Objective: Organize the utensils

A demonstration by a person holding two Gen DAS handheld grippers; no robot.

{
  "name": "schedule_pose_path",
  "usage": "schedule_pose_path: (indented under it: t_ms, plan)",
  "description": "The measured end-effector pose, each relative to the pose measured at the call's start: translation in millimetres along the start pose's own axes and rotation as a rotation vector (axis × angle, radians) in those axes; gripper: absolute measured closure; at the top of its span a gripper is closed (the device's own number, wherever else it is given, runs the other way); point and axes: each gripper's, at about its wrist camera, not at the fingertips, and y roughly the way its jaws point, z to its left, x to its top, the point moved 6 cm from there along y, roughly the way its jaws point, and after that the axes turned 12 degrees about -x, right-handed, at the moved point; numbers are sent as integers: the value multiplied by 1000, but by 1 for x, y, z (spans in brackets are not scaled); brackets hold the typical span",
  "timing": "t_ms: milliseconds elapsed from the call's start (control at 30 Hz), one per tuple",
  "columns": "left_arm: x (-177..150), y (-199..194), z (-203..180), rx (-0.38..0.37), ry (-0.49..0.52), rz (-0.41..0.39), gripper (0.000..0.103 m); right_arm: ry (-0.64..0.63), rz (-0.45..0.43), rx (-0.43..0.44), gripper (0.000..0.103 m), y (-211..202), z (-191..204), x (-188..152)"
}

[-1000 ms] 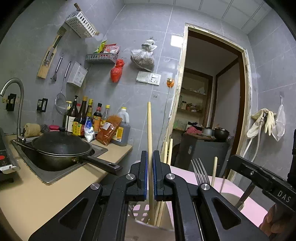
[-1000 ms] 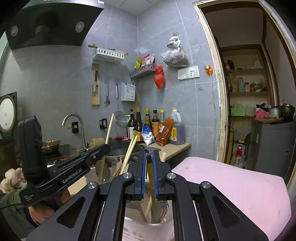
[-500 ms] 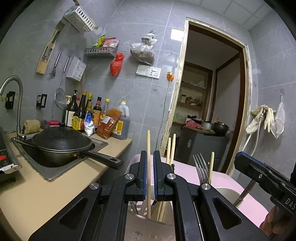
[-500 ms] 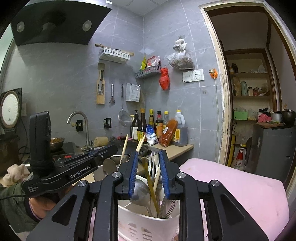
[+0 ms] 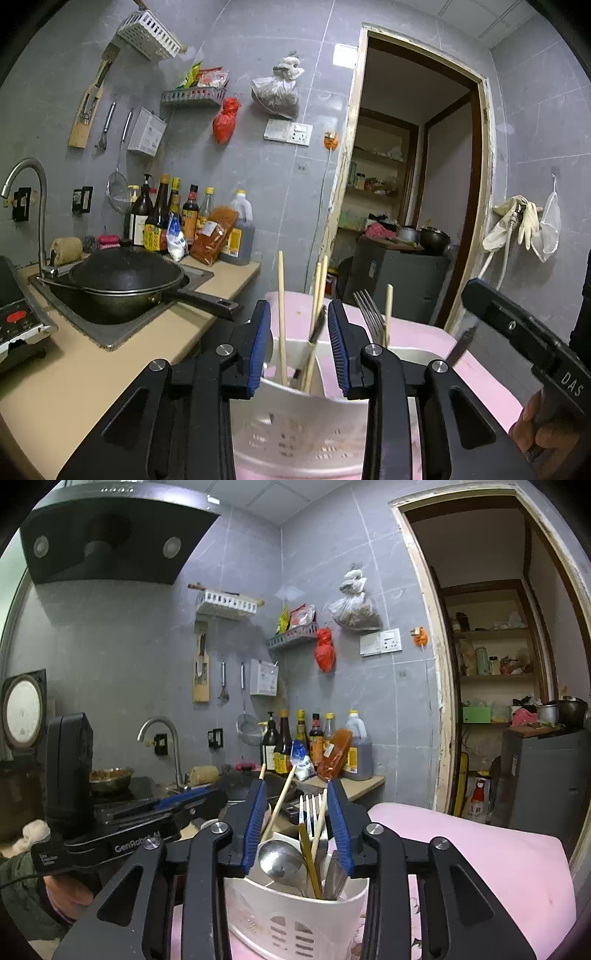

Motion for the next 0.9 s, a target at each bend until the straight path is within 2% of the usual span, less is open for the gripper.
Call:
schedule_pose_path:
  t_ms: [33,100,200,333,500,633,767,900]
  plan:
    - [0,-2,-3,-3,1,10,73,1,-7,-9,60,-5,-1,1]
    - [0,-7,-7,-8,5,18,66,4,-14,-25,53,-13,-4,4]
    - [-1,-14,-16,-28,4,31,54,5,-12,-56,49,-25,-8,6]
    - [-2,-26,-27,-49,-1,41,44,30,-6,-112,29,-44,-19,7]
    - [-8,-39,-43,-56,10,68,19,50,31,-182,17,-68,-33,3]
    - [-18,-48,-56,-62,19,85,14,69,51,-233,0,-92,-40,-5]
    - [-25,-58,-63,-54,4,85,11,62,60,-298,0,-116,-44,-15]
    - [-30,-74,-71,-12,42,73,10,44,59,-382,0,-139,-45,-26]
